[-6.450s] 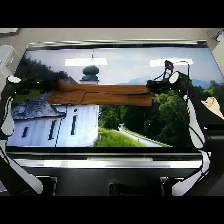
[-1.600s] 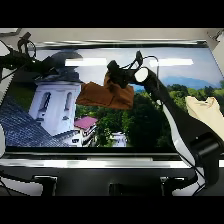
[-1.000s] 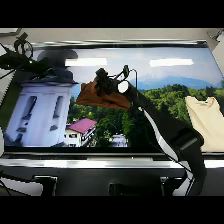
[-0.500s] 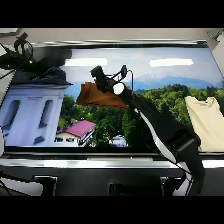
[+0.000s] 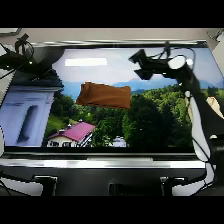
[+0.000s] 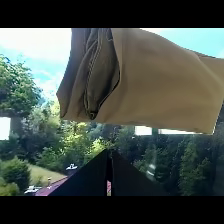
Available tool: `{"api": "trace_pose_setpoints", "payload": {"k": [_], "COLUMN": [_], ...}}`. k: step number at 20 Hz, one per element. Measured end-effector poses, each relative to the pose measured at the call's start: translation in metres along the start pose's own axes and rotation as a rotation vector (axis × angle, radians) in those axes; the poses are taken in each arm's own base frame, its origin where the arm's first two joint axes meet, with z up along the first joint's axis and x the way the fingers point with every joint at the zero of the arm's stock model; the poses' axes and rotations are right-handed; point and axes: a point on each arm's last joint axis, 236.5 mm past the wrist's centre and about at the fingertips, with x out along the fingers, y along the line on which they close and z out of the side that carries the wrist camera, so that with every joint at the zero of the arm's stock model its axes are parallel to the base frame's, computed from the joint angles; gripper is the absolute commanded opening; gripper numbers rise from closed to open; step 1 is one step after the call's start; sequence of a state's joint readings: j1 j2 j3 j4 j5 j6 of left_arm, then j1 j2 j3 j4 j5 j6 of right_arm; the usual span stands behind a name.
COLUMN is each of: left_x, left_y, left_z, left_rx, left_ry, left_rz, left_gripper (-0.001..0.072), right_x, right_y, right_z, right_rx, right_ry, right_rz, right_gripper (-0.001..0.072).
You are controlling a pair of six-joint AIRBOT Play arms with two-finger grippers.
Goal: Fold the clothes and pants, and hang the long-sleeved shirts on hangers.
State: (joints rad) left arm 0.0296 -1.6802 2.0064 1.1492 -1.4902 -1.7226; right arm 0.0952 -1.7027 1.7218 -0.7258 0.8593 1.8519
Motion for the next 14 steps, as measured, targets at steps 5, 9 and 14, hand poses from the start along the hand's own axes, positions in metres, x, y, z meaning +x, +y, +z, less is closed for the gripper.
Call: {"api": "trace_pose_setpoints", "payload": {"k": [5, 9, 14], "left_x": [0.000, 0.000, 0.000], "left_y": [0.000, 0.000, 0.000], "left_z": [-0.002, -0.002, -0.002], "left_rx": [0.037, 0.045, 0.047], "left_ry": [0.008, 0.009, 0.011], "left_rz": [0.001, 0.001, 0.001], "left_gripper": [0.0020, 0.0021, 0.0020], "right_x": [-0.011, 0.016, 0.048], "right_y": [-0.098, -0.143, -0.167], "right_z": [-0.002, -0.028, -0.057], "right_rx": [-0.035, -0.028, -0.029], "right_ry": [0.201, 0.350, 0.441], "right_rz": [-0.136, -0.118, -0.086], "right_gripper": [0.0693, 0.0685, 0.0676]}}
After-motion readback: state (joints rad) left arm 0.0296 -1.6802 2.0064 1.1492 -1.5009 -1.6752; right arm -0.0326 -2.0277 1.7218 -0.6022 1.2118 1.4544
